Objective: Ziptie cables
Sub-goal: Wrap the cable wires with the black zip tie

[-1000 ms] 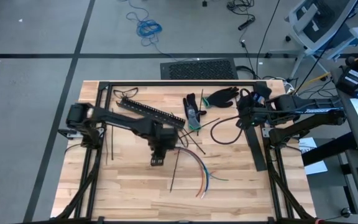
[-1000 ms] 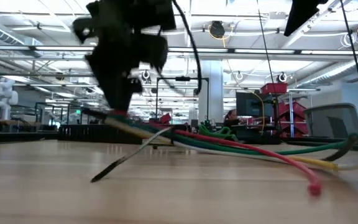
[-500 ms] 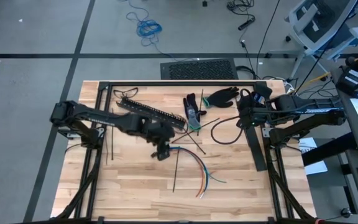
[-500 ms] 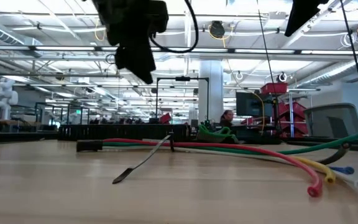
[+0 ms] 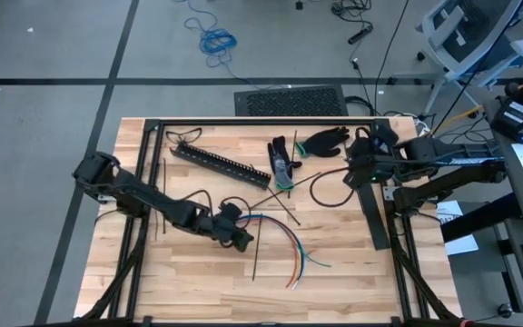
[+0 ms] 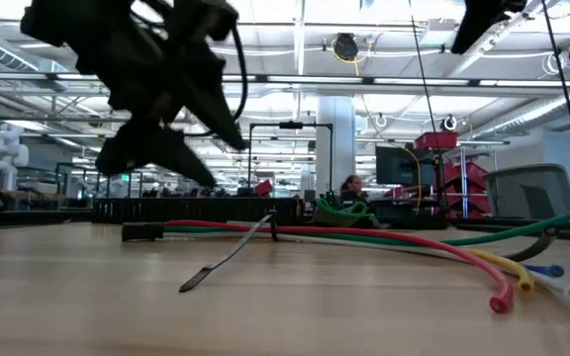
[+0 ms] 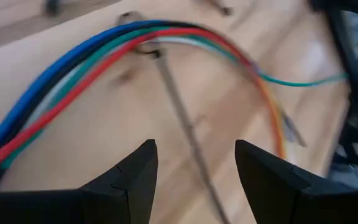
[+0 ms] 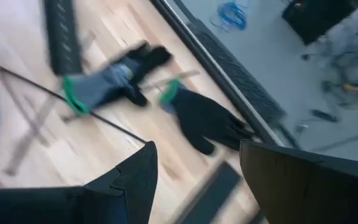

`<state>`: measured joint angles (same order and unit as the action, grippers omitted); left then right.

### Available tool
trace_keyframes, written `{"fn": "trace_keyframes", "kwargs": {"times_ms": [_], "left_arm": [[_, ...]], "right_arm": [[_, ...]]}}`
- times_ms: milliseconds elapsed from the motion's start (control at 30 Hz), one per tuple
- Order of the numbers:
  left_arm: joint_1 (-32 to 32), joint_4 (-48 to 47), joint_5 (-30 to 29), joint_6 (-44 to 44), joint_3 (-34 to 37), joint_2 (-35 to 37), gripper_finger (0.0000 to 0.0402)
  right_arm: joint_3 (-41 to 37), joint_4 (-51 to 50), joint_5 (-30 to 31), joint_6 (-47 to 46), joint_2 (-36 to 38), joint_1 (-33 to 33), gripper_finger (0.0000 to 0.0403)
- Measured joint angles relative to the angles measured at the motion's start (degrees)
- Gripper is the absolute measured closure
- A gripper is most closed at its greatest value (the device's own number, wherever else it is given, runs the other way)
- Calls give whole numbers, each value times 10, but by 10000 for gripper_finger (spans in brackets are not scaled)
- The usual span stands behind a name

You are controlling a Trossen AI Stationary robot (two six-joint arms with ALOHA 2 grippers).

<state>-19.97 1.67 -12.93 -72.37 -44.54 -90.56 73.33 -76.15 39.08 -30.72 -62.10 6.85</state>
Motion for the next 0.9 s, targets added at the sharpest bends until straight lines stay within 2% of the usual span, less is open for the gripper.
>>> {"fn": "trace_keyframes", "kwargs": {"times_ms": [200, 433, 633, 733, 900], "left_arm": [[15, 5, -6, -24, 1, -37, 193], [53, 10, -6, -38, -2, -39, 194], [62, 44, 19, 57, -2, -31, 194], [67, 52, 26, 100, -11, -30, 194], [91, 51, 71, 147, -26, -30, 194]], "right_arm": [[-96, 94, -7, 27, -1, 5, 188], [-166, 148, -63, 10, -1, 7, 188], [-199, 207, -74, -9, 0, 27, 188], [-237, 250, -117, -30, -1, 31, 188], [-304, 332, -214, -97, -1, 31, 188]]}}
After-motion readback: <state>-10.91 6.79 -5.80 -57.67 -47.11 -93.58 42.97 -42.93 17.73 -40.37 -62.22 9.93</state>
